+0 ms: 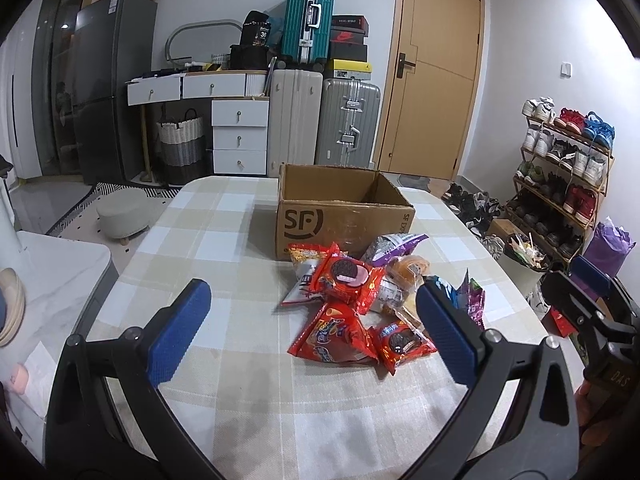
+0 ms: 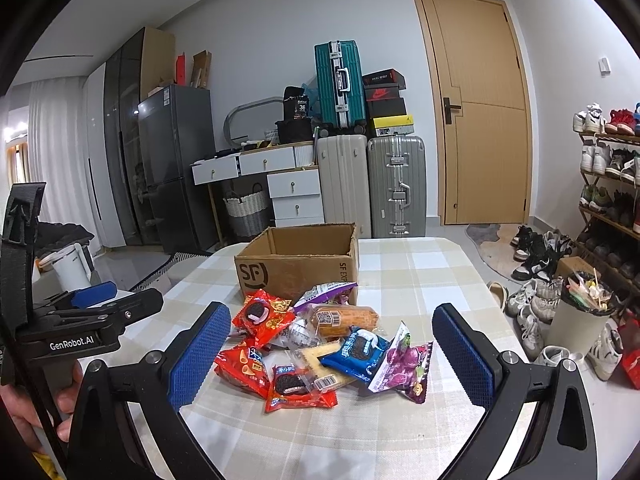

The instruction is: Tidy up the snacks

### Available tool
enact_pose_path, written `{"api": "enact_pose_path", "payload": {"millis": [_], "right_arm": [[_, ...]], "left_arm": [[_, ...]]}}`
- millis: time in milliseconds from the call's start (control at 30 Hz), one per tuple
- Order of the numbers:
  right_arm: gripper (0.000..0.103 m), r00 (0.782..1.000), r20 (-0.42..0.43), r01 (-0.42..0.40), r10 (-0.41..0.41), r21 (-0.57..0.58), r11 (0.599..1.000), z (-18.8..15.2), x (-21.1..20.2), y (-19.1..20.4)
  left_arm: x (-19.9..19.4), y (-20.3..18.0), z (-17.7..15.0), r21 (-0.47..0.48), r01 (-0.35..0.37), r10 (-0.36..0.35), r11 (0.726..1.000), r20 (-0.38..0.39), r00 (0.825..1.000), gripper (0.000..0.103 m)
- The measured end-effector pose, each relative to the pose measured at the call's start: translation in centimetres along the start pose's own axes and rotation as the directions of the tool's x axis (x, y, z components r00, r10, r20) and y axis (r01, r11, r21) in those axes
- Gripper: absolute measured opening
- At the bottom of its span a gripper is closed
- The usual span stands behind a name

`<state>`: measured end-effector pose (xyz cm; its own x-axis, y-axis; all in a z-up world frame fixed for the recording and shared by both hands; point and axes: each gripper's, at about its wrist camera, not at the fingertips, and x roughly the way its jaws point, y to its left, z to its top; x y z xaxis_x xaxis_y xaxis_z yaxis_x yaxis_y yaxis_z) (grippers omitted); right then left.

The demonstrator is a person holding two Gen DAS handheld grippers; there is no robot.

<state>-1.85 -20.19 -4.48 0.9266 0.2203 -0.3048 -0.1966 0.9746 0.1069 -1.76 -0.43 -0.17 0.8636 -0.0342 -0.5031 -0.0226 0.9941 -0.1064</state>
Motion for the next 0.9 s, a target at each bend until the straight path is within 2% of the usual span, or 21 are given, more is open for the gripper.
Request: {"api": "enact_pose_path", "payload": {"millis": [533, 900], "right_arm": [[0.103, 1.000, -0.015, -0.011, 0.011, 0.014, 1.000, -1.1, 0.0, -0.2], [0.103, 1.000, -0.016, -0.019, 0.020, 0.023, 1.000, -1.8, 0.5, -0.5]], "left_arm": [[0.5, -0.1, -0.6, 0.005, 0.000, 0.000, 1.000, -0.016, 1.000, 0.102], [2.4, 0.2, -1.4, 0.003, -0.005, 0.005, 1.000, -0.067, 0.998, 0.102]]}}
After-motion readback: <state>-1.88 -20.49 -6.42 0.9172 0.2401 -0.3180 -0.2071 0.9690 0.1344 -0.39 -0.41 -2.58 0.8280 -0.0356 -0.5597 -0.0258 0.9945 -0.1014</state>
